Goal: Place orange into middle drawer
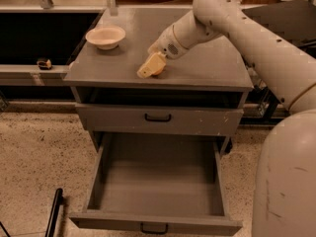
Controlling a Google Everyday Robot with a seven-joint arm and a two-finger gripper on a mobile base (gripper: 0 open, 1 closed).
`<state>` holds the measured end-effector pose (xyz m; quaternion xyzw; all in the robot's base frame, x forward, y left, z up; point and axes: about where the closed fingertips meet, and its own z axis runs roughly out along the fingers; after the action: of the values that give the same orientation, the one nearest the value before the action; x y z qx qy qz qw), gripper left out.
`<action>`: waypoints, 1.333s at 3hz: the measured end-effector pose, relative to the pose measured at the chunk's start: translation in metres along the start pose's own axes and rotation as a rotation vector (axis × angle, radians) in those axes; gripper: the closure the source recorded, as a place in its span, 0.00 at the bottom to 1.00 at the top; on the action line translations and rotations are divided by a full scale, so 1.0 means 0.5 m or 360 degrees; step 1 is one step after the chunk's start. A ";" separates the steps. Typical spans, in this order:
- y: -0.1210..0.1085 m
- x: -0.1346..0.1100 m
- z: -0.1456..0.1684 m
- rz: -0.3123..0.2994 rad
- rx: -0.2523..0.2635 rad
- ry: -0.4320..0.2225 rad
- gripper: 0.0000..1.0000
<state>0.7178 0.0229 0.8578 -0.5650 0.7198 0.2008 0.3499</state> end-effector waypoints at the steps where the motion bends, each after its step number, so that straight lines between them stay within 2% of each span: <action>1: -0.002 0.015 0.016 -0.0016 -0.0009 -0.0003 0.44; 2: -0.004 0.026 0.027 -0.0035 -0.0019 -0.0023 0.67; 3: -0.007 0.040 0.033 -0.0064 -0.0035 -0.0101 0.91; 4: -0.011 0.045 0.031 -0.0075 -0.0057 -0.0181 1.00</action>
Offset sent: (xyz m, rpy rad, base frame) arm 0.0068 -0.0064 -0.0227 0.0208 -0.0300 0.0347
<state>0.7247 0.0166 0.8314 -0.5757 0.6815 0.2370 0.3846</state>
